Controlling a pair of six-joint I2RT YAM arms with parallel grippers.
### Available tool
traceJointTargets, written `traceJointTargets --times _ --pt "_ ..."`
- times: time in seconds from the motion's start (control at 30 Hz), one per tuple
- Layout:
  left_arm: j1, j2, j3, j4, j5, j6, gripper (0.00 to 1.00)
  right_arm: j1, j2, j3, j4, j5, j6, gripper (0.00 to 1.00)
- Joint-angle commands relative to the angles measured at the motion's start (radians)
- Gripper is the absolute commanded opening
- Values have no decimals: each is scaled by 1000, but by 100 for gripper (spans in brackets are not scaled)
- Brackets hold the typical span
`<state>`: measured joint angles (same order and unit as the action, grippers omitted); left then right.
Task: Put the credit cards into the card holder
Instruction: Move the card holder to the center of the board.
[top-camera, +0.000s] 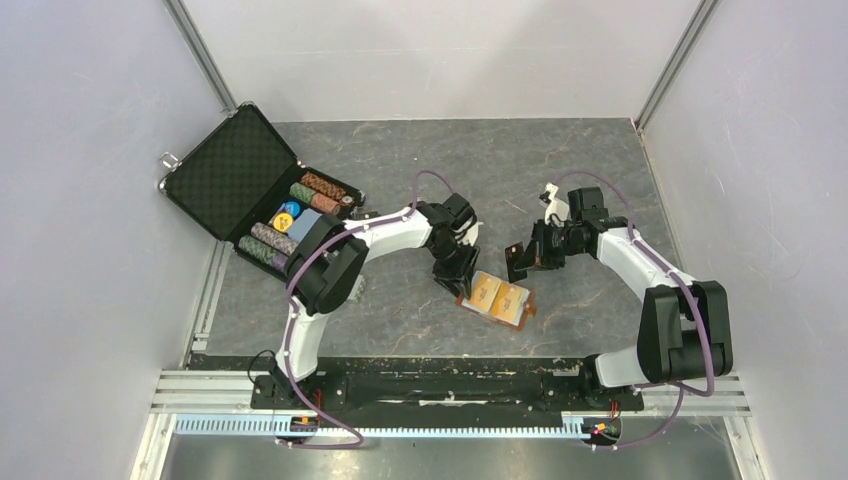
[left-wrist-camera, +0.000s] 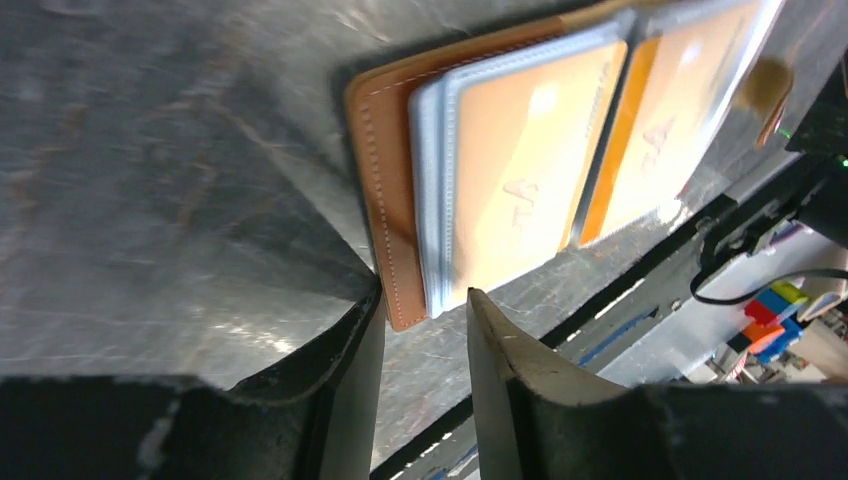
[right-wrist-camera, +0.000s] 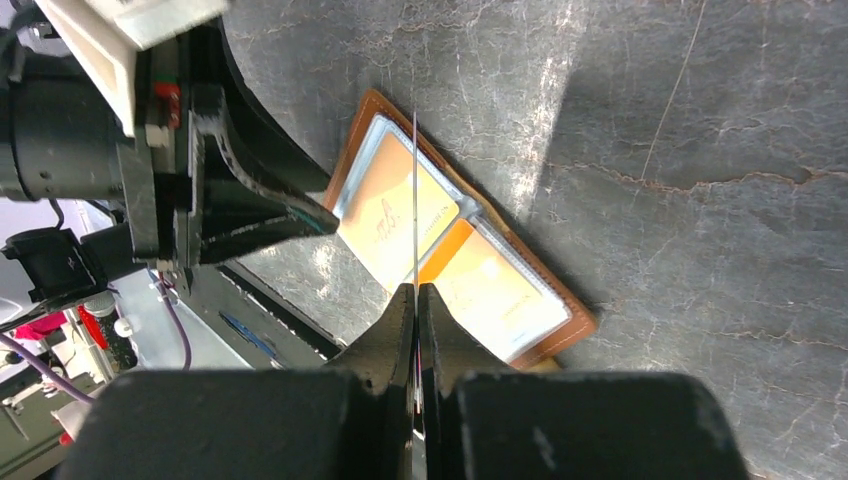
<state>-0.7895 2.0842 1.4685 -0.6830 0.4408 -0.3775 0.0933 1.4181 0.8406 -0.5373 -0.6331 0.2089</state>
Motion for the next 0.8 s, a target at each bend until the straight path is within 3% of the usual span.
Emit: traceJointTargets --times 0.0,0.1,0.37,0.77 --pt "-26 1 24 -22 112 3 43 -6 -13 -16 -14 -33 -18 0" --pt "-29 19 42 -23 147 13 44 -5 -24 -49 -12 -44 -12 0" --pt "-9 -51 40 21 41 -39 59 8 -6 -136 57 -88 25 0" --pt "-6 -10 57 164 168 -142 45 22 38 -200 133 -79 26 0"
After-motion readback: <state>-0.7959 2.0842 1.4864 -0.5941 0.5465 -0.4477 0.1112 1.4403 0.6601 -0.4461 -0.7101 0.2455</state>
